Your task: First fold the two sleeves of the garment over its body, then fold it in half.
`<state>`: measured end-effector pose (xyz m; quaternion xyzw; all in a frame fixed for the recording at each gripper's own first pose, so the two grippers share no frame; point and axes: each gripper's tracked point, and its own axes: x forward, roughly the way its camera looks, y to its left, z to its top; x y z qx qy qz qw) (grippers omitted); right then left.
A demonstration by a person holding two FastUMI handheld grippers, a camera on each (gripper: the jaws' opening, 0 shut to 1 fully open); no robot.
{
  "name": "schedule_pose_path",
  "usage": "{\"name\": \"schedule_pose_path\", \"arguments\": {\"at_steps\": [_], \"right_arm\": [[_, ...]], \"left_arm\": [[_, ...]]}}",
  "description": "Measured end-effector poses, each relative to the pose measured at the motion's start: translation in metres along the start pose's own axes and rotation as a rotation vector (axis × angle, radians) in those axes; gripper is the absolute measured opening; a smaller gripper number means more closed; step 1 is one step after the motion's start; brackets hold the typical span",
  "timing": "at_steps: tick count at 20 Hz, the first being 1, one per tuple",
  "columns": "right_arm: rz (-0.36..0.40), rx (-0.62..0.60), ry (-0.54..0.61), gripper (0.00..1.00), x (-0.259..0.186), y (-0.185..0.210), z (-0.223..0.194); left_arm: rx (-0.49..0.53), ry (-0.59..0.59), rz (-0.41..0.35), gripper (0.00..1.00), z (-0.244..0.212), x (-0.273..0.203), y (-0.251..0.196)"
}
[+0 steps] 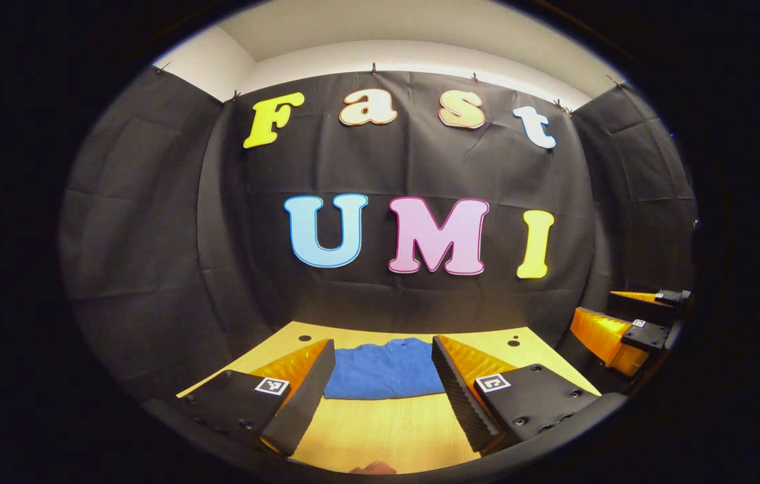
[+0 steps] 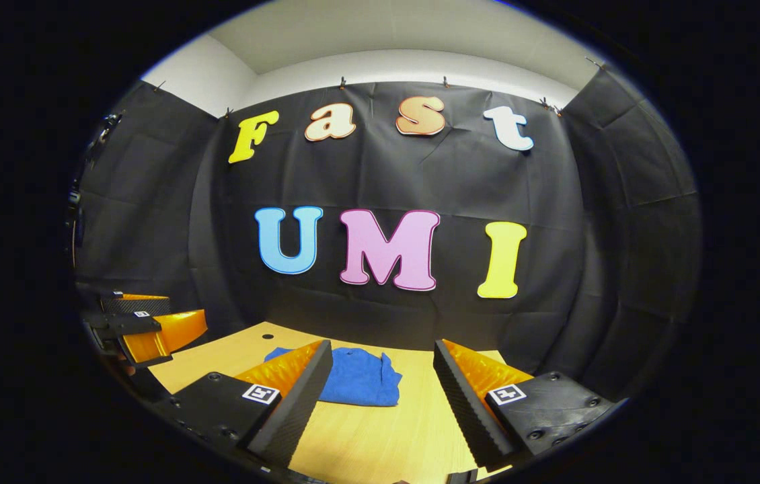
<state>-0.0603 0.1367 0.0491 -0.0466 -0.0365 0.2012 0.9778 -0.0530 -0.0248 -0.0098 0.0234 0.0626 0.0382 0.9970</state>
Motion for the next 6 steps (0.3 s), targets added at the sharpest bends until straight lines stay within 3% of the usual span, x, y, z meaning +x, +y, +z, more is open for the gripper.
{"name": "schedule_pose_path", "arguments": {"at_steps": [4, 5, 6], "right_arm": [[0.023, 0.007, 0.000, 0.96, 0.003, 0.017, 0.004], [0.031, 0.011, 0.006, 1.00, 0.005, 0.022, 0.003], [0.034, 0.012, 0.004, 0.96, 0.008, 0.025, 0.003]], "left_arm": [[0.005, -0.011, 0.014, 0.83, 0.008, -0.002, 0.007], [0.011, -0.012, 0.012, 0.83, 0.009, -0.002, 0.008], [0.017, -0.018, 0.004, 0.83, 0.011, 0.000, 0.008]]}}
